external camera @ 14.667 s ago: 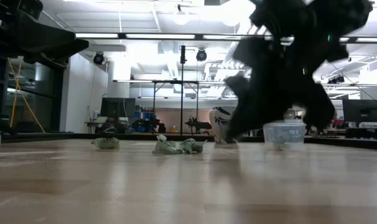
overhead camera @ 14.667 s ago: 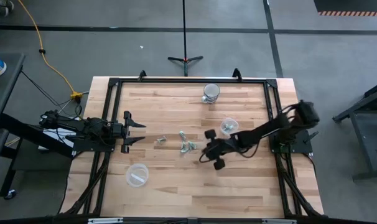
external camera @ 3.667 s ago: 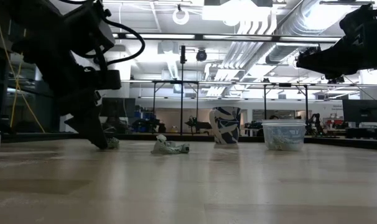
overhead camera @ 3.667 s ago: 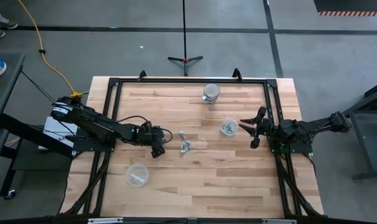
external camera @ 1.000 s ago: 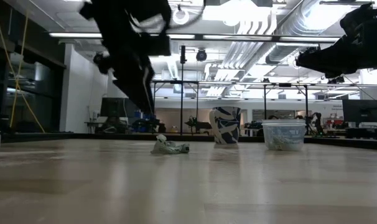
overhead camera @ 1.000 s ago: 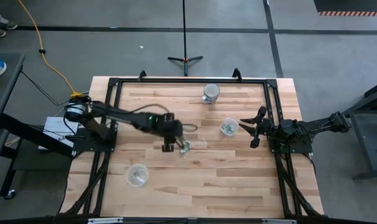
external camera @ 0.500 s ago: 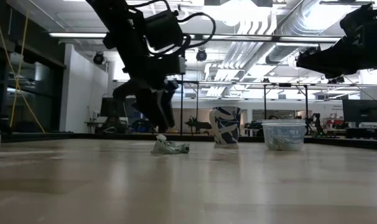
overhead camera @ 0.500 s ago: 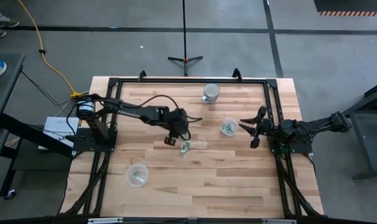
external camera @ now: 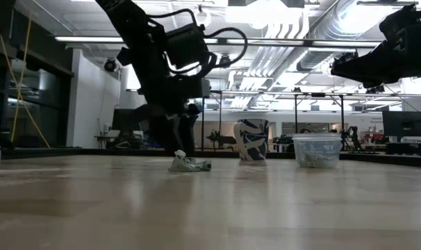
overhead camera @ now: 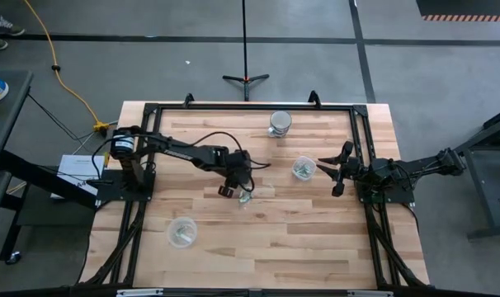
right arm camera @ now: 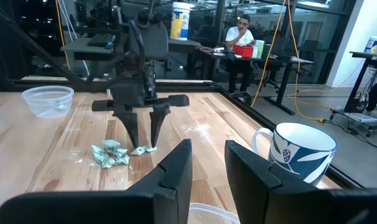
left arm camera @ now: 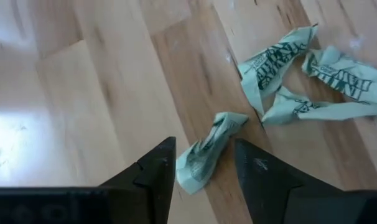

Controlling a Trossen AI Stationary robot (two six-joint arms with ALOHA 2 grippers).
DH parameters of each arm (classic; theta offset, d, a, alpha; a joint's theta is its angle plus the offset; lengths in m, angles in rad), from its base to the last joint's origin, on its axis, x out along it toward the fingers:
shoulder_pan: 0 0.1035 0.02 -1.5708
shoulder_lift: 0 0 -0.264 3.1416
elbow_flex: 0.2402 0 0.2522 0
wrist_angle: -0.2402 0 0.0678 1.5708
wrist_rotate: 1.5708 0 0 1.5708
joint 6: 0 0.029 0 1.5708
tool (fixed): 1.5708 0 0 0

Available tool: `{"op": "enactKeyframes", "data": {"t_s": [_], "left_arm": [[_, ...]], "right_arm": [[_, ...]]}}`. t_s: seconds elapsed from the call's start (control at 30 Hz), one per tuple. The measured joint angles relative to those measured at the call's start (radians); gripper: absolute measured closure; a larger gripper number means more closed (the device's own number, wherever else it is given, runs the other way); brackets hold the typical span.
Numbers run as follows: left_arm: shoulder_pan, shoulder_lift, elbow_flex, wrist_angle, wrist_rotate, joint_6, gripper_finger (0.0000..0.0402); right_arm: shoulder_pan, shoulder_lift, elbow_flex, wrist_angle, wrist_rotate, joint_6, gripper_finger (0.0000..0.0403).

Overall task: Pick and place Stevia / Truvia into bins
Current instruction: Put the stevia packet into the round transparent container

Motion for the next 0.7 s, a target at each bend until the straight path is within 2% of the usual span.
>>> {"op": "enactKeyframes", "data": {"t_s": [0.17,0.3,0.43,0.57,0.6,0.7], "left_arm": [[0.0,0.026,0.002,0.0,0.007,0.018,0.0223],[0.0,0.029,0.002,0.0,0.007,0.018,0.0252],[0.0,0.026,0.002,-0.001,0.01,0.018,0.0301],[0.0,0.026,0.001,-0.001,0.003,0.018,0.0369],[0.0,0.026,0.007,-0.017,-0.002,0.015,0.0379],[0.001,0.013,0.049,-0.174,-0.016,-0.027,0.0377]], "right_arm": [[0.0,0.0,0.0,-0.001,0.0,0.0,0.0315],[0.0,0.0,0.0,-0.001,0.0,0.0,0.0316],[0.0,0.0,0.0,-0.001,0.0,0.0,0.0316],[0.0,0.0,0.0,-0.001,0.0,0.0,0.0316],[0.0,0.0,0.0,-0.001,0.0,0.0,0.0316],[0.0,0.0,0.0,-0.002,0.001,0.001,0.0316]]}}
